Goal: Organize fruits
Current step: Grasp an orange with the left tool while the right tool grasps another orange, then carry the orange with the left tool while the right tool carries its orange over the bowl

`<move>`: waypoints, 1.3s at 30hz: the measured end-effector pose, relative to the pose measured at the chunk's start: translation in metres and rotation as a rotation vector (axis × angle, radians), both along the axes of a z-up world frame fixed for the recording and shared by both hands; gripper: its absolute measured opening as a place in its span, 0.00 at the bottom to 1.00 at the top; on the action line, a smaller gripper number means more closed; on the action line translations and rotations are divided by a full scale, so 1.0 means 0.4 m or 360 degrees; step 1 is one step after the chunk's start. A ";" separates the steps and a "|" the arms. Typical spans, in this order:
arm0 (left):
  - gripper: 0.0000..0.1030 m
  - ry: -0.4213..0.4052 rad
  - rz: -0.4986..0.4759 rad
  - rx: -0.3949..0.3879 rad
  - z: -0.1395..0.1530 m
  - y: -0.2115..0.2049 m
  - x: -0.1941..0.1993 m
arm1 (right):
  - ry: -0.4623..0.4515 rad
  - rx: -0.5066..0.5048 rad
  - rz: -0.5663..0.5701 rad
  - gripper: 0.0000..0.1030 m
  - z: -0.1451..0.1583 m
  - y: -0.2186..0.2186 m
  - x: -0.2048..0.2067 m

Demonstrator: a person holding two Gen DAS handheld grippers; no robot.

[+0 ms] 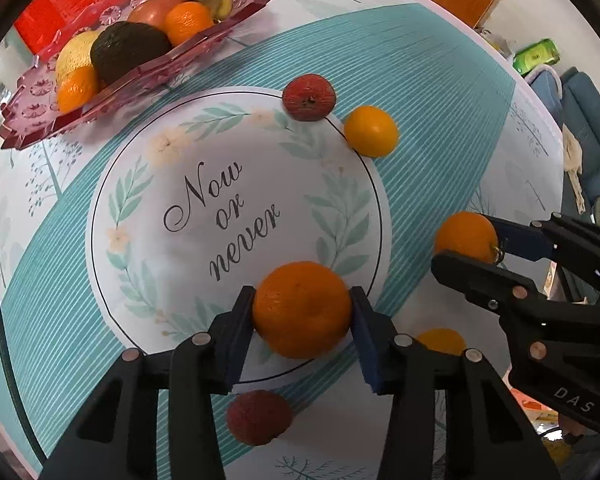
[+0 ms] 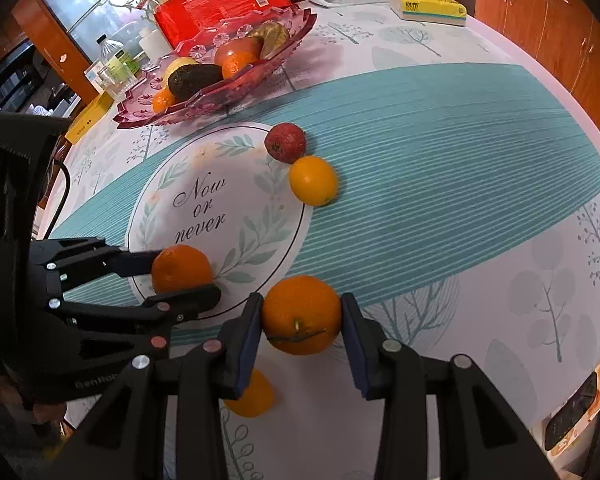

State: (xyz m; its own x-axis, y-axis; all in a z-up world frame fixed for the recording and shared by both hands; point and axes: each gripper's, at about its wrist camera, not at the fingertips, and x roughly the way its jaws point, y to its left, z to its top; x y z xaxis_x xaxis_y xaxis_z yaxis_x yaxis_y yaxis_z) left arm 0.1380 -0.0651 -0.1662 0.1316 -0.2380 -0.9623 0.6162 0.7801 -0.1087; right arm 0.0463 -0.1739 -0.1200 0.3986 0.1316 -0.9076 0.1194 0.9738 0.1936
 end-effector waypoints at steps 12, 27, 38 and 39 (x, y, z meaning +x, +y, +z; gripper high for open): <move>0.43 -0.0199 0.0092 -0.0088 0.158 0.046 -0.003 | -0.0091 -0.0051 0.0011 0.38 0.077 0.013 -0.013; 0.43 -0.0618 0.0212 -0.0088 0.450 0.119 0.048 | -0.0375 -0.0172 0.0171 0.38 0.344 0.053 0.057; 0.43 -0.0886 0.0313 -0.0007 0.633 0.169 0.182 | -0.0617 -0.0376 0.0292 0.38 0.563 0.045 0.215; 0.43 -0.0898 0.0325 0.0000 0.641 0.171 0.197 | -0.0626 -0.0384 0.0288 0.38 0.574 0.042 0.235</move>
